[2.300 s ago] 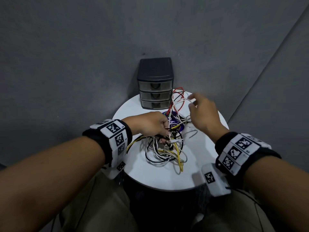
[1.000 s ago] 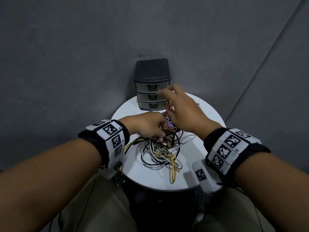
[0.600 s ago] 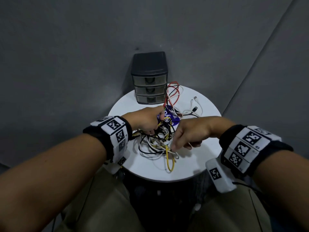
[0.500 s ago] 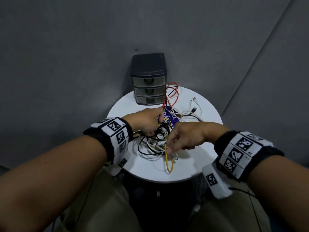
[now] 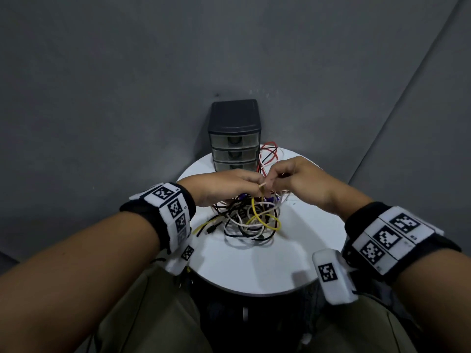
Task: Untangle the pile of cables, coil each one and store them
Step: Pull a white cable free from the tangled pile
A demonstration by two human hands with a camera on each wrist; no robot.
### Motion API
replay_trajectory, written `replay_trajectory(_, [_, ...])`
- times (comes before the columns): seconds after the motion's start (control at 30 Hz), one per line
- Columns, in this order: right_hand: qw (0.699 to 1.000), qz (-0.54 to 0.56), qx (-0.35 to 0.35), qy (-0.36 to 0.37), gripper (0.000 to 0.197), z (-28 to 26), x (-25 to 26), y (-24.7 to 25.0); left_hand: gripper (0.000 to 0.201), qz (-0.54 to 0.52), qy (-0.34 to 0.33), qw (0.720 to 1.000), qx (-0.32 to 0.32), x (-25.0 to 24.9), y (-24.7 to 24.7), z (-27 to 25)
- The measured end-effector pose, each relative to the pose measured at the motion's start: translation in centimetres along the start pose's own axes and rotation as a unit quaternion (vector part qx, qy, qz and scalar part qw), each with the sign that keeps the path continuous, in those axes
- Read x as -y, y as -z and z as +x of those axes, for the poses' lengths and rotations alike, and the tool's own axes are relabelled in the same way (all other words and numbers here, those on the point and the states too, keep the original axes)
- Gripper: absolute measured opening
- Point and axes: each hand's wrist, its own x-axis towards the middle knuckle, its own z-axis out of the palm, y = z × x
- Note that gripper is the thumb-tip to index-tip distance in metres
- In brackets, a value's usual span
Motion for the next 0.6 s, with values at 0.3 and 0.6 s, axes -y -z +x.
replay_trajectory(0.3, [0.993, 0.066, -0.085, -0.047, 0.034, 0.2, 0.4, 1.5, 0.026, 0.167, -0.023, 0.984, -0.055, 1.2, 0.6, 0.4])
replay_trajectory(0.6, [0.973, -0.232, 0.001, -0.02, 0.042, 1.4, 2.2, -0.2, 0.029, 0.187, -0.035, 0.979, -0.067, 0.6, -0.6, 1.3])
